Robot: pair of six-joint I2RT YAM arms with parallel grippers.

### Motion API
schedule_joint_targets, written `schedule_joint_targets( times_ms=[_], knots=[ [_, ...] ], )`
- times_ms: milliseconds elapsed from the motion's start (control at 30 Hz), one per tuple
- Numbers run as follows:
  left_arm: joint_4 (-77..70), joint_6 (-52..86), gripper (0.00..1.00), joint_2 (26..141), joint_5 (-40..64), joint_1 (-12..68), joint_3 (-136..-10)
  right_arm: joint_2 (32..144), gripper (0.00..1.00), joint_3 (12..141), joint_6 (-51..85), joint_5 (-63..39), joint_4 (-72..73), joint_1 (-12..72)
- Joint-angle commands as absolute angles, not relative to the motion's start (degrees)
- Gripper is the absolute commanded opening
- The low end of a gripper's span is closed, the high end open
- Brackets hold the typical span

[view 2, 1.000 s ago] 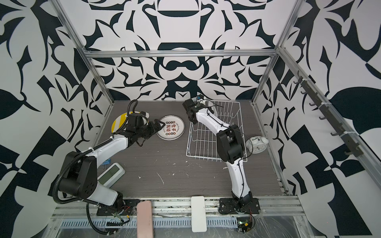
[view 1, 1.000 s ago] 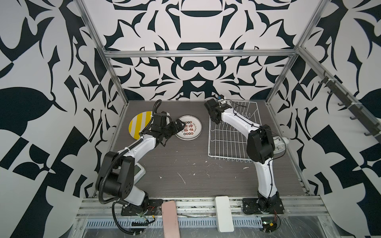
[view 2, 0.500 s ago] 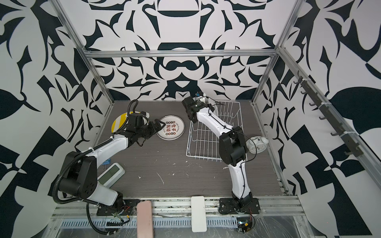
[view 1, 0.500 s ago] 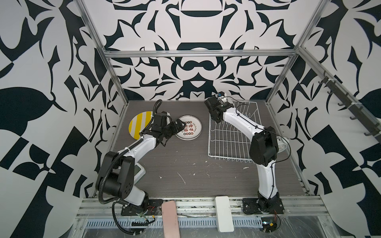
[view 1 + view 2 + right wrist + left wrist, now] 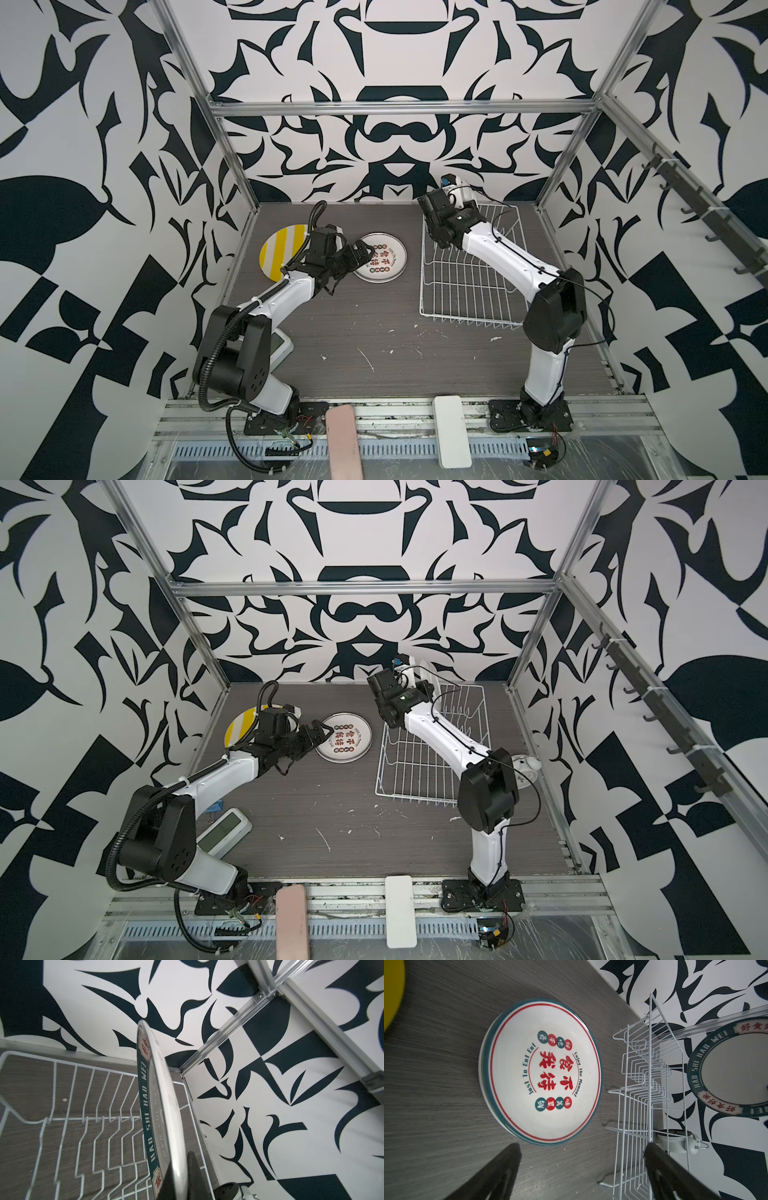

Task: Unload the plates from the dish rack
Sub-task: Pick up the plate from the dish rack.

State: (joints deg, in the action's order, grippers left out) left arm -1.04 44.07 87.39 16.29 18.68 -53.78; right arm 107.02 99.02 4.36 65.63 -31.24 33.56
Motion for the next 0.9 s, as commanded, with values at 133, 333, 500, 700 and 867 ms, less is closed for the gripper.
schedule_joint_targets(
  times_ms=[133, 333, 500, 700, 867],
  knots=[
    [-0.44, 43.77, 0.97, 85.4, 16.04, 18.9, -55.59, 95.98, 0.0, 93.2, -0.85, 61.84, -17.89, 34.98],
    [-0.26, 43.94, 0.97, 84.56, 16.0, 18.98, -55.81, 87.24, 0.0, 86.07, 0.0, 52.69, -11.87, 34.98],
    [-0.26, 44.01, 0.97, 84.16, 16.0, 19.25, -55.72, 82.09, 0.0, 81.39, 2.38, 45.42, -7.89, 34.81],
    [-0.52, 44.12, 0.97, 83.6, 16.08, 19.34, -55.46, 79.55, 0.0, 79.38, 4.09, 38.79, -6.64, 34.67],
    [-1.19, 44.21, 0.97, 83.23, 16.18, 19.34, -55.11, 79.43, 0.0, 77.98, 9.99, 29.66, -7.45, 32.85]
  ],
)
